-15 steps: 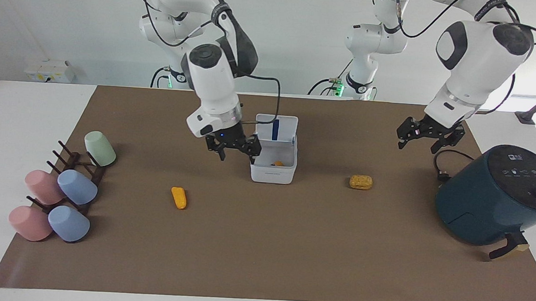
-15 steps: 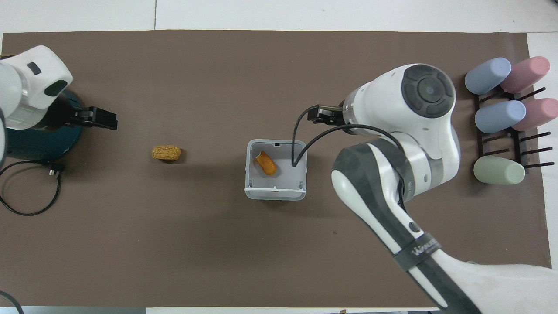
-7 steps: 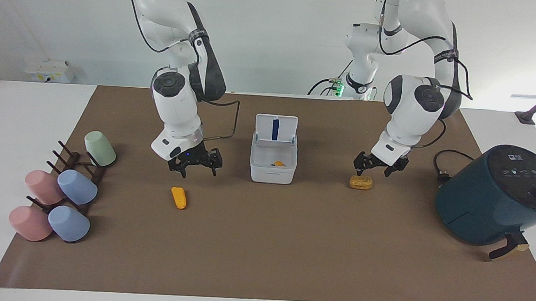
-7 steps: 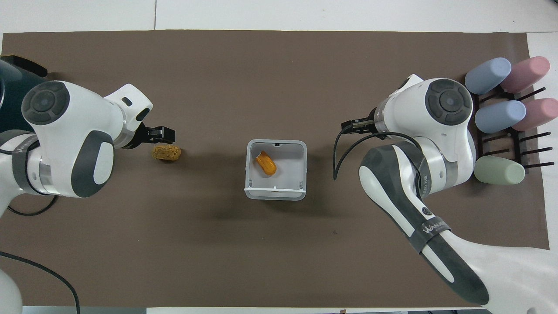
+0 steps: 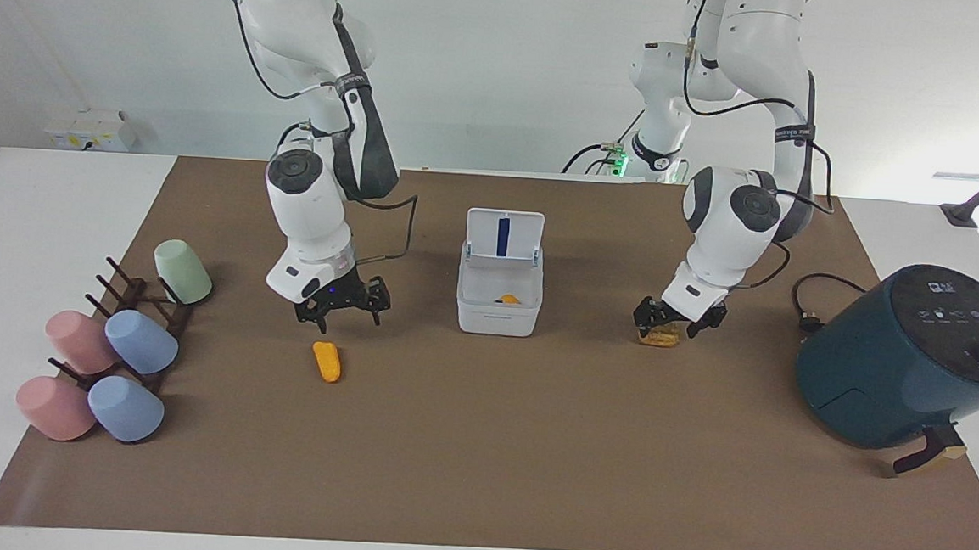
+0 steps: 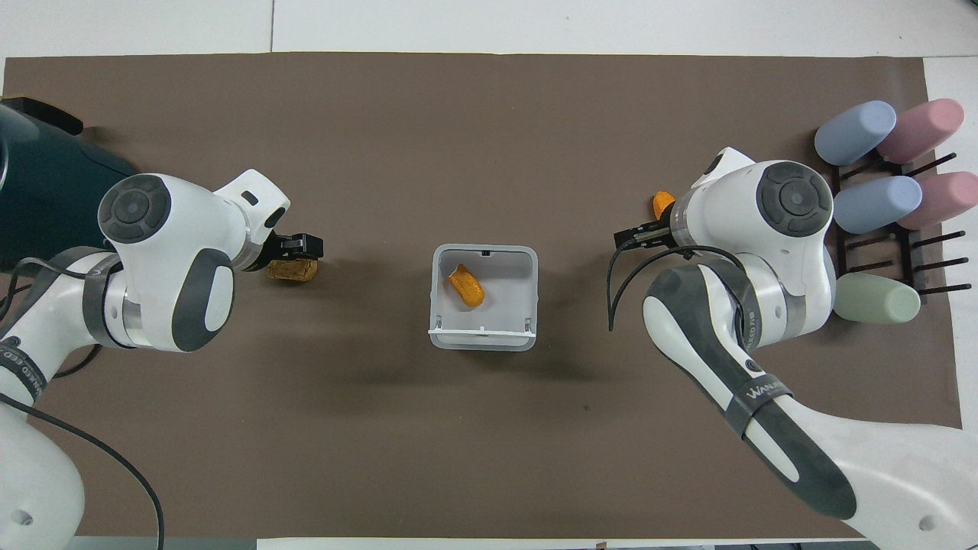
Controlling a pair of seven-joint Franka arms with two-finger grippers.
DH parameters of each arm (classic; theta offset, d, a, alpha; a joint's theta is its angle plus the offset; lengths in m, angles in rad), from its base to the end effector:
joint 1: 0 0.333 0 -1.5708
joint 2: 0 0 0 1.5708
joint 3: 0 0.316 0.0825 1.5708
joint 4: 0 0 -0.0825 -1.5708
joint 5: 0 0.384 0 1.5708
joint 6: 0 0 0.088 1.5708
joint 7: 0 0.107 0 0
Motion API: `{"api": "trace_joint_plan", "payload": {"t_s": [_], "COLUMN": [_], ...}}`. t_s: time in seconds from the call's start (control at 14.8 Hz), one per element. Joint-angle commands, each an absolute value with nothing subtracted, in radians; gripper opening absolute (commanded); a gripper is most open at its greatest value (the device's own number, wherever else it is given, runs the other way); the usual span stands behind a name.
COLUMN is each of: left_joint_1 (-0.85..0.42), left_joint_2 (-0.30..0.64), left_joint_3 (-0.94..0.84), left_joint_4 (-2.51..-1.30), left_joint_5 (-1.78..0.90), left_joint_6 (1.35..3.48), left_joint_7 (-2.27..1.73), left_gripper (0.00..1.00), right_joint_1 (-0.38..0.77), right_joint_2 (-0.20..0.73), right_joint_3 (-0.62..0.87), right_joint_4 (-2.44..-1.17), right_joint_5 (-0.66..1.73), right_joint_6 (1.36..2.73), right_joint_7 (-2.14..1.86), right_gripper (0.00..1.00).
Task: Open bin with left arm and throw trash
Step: 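Carry the tan snack over the bin with the left gripper and release it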
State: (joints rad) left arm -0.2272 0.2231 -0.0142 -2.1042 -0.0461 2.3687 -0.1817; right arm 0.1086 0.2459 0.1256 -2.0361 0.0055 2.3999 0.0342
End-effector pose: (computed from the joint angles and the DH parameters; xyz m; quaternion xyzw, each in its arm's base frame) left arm 0.5618 -0.1387 0.3161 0.9995 -0.0135 0.0164 0.0219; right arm 0.5858 0.1374 0.3365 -0.9935 -0.0950 -0.0570 0.0249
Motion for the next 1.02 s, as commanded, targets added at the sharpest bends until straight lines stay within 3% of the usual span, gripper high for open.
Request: {"api": "trace_joint_plan", "payload": {"t_s": [0.0, 0.14, 0.2, 0.27, 0.61, 0.81, 0.95], "left_joint_1": [-0.238, -0.239, -0.254, -0.259, -0.287, -0.372, -0.448], "left_joint_2": [0.235, 0.230, 0.227, 0.224, 0.128, 0.104, 0.127], "left_joint_3": [-0.005, -0.005, -0.005, -0.005, -0.005, -0.011, -0.011], "left_joint_4": [-2.161, -2.187, -2.187, -2.186, -2.160, -2.074, -1.985], "left_joint_5": [-0.048, -0.048, -0.048, -0.048, -0.048, -0.048, -0.049], "left_joint_6": [2.440, 2.465, 2.459, 2.457, 2.395, 2.301, 2.267], "left_joint_7": [-0.193, -0.193, -0.195, -0.205, -0.277, -0.388, -0.521], "left_gripper": [1.00, 1.00, 0.71, 0.01, 0.00, 0.00, 0.00], "right_joint_1": [0.081, 0.054, 0.051, 0.048, 0.026, 0.005, -0.020], "right_joint_2": [0.271, 0.288, 0.291, 0.299, 0.311, 0.321, 0.336], "right_joint_3": [0.137, 0.135, 0.135, 0.133, 0.133, 0.135, 0.135], "right_joint_4": [-2.080, -2.068, -2.065, -2.059, -2.049, -2.051, -2.051], "right_joint_5": [-0.009, -0.011, -0.014, -0.014, -0.014, -0.015, -0.014], "right_joint_6": [2.488, 2.496, 2.496, 2.503, 2.520, 2.551, 2.586], "right_joint_7": [-0.023, -0.113, -0.135, -0.165, -0.248, -0.336, -0.397], "right_gripper": [1.00, 1.00, 1.00, 1.00, 0.97, 0.96, 0.85]}}
